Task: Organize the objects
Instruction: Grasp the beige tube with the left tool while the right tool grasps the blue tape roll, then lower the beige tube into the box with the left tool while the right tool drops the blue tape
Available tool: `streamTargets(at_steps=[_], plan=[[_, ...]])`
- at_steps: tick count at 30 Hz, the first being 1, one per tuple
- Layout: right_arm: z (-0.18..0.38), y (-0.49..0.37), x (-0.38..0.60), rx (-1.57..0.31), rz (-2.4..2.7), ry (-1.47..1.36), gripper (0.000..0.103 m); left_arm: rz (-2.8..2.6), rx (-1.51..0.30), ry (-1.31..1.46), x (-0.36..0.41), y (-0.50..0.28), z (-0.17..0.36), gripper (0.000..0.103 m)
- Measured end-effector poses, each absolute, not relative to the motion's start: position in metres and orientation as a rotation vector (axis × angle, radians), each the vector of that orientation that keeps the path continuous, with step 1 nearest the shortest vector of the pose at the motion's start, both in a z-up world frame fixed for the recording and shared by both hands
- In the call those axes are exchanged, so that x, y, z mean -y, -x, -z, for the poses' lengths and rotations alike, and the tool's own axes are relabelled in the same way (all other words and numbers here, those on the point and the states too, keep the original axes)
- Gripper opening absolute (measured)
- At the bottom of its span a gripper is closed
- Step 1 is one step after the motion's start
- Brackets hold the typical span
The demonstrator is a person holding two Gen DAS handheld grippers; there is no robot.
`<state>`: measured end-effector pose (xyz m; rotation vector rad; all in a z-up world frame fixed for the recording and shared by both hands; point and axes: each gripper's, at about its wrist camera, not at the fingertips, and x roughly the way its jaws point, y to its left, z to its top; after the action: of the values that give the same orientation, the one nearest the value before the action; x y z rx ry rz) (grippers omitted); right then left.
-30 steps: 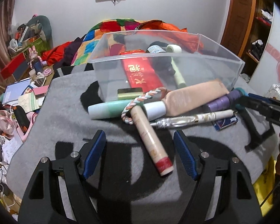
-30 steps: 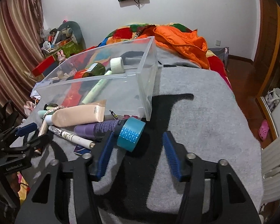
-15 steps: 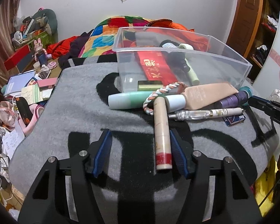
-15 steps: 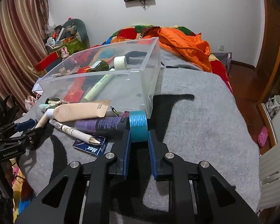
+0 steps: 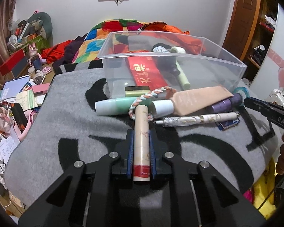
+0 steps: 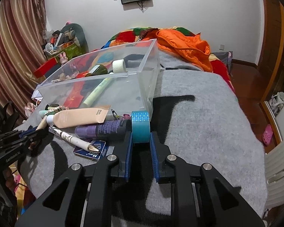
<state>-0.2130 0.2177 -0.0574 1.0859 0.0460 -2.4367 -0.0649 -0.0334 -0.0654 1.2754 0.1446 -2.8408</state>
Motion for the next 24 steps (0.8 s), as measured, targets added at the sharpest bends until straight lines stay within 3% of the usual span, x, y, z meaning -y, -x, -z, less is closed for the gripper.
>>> streamTargets(at_steps=[24], plan=[[-0.003,0.182,-0.227,0.006,2.507,-0.870,0.016,2.971,-0.219,-1.066,0.021,0.052,0.004,0.015]])
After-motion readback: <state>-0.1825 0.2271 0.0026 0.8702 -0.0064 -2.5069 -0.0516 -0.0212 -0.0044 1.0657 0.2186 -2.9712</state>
